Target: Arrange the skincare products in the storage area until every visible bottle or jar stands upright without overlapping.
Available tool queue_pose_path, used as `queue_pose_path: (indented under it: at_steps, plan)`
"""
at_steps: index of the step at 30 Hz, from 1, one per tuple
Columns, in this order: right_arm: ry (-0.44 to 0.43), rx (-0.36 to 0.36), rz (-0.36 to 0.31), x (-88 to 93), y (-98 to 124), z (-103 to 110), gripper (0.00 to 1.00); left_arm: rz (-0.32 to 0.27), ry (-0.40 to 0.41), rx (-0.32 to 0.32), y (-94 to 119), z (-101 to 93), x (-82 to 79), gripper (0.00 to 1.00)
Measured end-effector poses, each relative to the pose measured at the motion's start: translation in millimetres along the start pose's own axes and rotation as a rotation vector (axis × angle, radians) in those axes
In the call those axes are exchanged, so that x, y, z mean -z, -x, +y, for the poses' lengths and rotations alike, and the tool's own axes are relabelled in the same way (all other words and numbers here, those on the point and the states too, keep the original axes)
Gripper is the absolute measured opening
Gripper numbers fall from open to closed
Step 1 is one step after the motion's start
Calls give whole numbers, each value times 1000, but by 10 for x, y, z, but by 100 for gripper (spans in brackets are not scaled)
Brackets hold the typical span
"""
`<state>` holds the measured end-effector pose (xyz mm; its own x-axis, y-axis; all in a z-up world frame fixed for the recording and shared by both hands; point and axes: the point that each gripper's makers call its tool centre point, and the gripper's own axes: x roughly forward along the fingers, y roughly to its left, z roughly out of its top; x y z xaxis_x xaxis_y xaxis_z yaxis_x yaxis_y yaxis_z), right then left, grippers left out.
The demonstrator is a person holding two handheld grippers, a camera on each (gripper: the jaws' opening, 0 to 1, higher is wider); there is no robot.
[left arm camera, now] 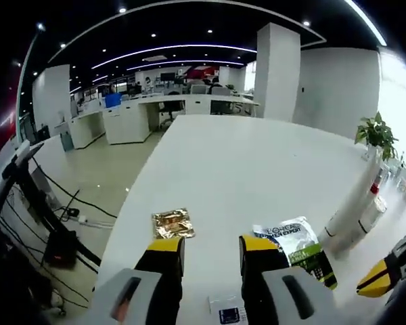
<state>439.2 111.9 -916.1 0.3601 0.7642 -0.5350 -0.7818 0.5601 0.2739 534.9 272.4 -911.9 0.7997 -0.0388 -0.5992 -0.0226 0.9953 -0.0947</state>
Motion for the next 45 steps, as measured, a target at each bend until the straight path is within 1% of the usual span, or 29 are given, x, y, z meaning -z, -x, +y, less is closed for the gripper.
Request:
queue_pose_path:
  at_steps: [5,8,10,13,18,24,30,36,39,40,45]
  plan:
    - [-22,4,6,13,14,-36,2,0,14,9,21,-47,87,33]
    - [-3,-4,10,7,8,-11,2,-6,32,0,44,-25,107,33]
    - [6,-5,13,4,5,-6,2,11,40,-11,54,-9,135,33]
    - [7,-14,13,-4,3,8,3,3,59,-19,92,-1,152,33]
    - [17,-19,16,-3,-1,25,3,3,62,-24,99,-2,169,33]
    - [24,-17,31,24,7,20,3,2,74,-18,83,-11,156,33]
    - [12,-11,25,1,1,-11,3,5,71,-16,84,-27,155,33]
    - [14,-12,28,-2,-12,-12,3,0,72,-19,82,-5,136,33]
    - [16,-10,25,-5,-11,-15,3,6,71,-20,60,23,116,33]
    - [14,-10,27,1,-9,-16,3,-7,75,-18,49,33,91,34]
    - [17,1,33,27,7,-39,3,6,81,-17,-4,82,55,38]
